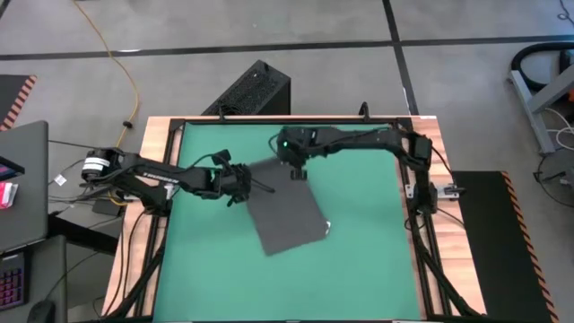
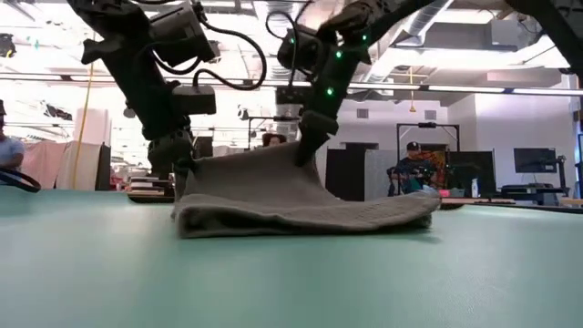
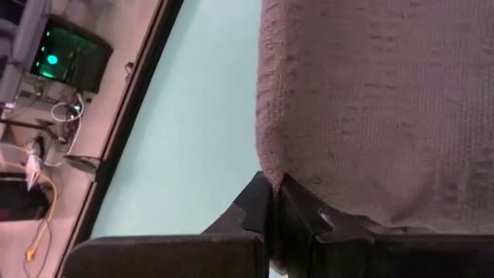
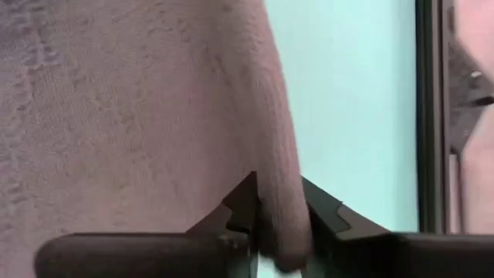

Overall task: Roll towel
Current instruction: Roll the gray towel

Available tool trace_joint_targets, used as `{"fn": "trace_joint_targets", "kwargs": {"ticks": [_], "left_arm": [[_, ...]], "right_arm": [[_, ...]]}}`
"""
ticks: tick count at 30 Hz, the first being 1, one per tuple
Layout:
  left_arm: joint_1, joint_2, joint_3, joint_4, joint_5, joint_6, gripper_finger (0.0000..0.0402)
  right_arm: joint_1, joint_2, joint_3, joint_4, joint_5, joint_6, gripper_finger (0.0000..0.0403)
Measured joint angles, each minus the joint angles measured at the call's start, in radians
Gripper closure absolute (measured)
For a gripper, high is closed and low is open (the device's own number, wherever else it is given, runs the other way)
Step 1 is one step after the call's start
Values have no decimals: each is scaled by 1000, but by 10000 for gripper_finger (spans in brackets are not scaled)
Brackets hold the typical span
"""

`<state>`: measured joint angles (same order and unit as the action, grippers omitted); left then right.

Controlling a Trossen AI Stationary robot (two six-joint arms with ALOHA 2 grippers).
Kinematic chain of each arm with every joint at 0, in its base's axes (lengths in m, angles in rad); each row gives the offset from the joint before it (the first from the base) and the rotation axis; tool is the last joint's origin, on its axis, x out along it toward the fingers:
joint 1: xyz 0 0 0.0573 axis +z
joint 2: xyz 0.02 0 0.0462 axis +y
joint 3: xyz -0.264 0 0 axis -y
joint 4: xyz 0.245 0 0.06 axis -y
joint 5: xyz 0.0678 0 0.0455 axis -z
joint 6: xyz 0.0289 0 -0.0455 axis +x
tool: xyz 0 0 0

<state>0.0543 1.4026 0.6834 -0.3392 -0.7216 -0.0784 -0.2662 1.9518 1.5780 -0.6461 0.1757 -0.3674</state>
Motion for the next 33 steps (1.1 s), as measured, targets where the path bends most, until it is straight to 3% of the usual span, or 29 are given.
{"fn": "trace_joint_targets", "kwargs": {"ticks": [7,13,18,26,33], "left_arm": [[14,0,0,0,2,56,392],[31,1,0,-1,31,57,398],[27,1,1,7,54,56,400],[-38,1,1,83,85,63,401],[-126,1,1,105,42,76,401]], "right_arm": [[-65,-5,0,7,-53,-28,262],[-65,-30,1,-2,-191,-101,223],[-42,-35,1,58,-282,-206,214],[-10,2,2,205,-327,-388,213],[-18,56,1,243,-363,-454,213]]}}
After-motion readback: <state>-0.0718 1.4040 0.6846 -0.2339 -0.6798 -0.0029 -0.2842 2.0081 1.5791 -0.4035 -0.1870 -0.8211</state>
